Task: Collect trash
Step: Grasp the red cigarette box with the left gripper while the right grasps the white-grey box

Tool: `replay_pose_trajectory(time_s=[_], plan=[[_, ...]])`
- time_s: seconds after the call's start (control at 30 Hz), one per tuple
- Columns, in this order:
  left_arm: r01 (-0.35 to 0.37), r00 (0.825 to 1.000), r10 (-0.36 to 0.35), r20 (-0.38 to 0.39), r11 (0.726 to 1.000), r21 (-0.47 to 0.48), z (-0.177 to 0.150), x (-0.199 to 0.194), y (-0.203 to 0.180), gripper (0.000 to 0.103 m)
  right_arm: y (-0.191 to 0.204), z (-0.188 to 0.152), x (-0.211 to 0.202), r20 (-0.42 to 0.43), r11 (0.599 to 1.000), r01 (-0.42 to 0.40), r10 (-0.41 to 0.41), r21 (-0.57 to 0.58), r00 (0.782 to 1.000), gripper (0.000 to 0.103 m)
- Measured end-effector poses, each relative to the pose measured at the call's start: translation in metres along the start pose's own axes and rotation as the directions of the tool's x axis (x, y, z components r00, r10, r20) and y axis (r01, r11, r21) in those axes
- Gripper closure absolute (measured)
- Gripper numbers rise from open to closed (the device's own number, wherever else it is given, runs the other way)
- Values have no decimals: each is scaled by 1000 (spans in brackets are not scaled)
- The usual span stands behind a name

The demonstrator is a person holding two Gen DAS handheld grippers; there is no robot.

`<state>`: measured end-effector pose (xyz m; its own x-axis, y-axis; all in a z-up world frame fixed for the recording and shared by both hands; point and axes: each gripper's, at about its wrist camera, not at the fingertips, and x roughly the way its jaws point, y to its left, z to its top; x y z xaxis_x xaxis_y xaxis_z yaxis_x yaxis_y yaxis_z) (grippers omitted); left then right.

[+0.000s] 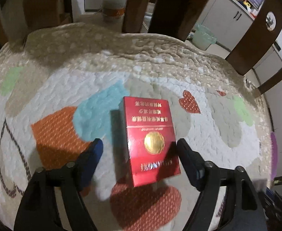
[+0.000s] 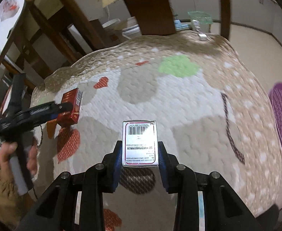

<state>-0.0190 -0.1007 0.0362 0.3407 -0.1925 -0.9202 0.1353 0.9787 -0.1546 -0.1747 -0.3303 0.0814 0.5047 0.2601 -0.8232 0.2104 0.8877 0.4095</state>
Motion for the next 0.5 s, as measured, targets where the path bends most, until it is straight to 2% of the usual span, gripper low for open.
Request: replay_pose_trajectory(time_s=[0.1, 0.17, 0.23, 0.27, 0.3, 0.33, 0.37, 0.5], plan=[[-13, 1000, 13, -17, 1000, -6, -1, 9, -8, 23, -10, -8, -6, 13, 999, -12, 11, 30, 1000, 66], [-68, 997, 69, -24, 998, 11, -6, 13, -15, 24, -13, -13, -10, 26, 999, -11, 10, 35, 1000, 66], [-110, 994, 111, -4, 992, 62, -12, 13, -25, 35, -15, -17, -15, 40, 999, -11, 9, 36, 999, 66], [-120, 993, 120, 10, 989, 83, -16, 10, -29, 53, -14, -19, -17, 46, 999, -12, 10, 37, 999, 66], [-105, 995, 104, 8, 991, 82, -18, 6, -30, 77, -14, -21, -18, 52, 999, -12, 10, 36, 999, 66], [-90, 996, 91, -3, 993, 75, -18, 4, -31, 81, -13, -23, -20, 57, 999, -10, 8, 32, 998, 66], [-47, 999, 48, -14, 998, 45, -20, -2, -28, 81, -13, -25, -22, 63, 1000, -6, 4, 27, 998, 66], [17, 999, -17, 32, 1000, 5, -33, -35, -22, 81, -13, -32, -29, 83, 1000, -7, 5, 25, 997, 66]])
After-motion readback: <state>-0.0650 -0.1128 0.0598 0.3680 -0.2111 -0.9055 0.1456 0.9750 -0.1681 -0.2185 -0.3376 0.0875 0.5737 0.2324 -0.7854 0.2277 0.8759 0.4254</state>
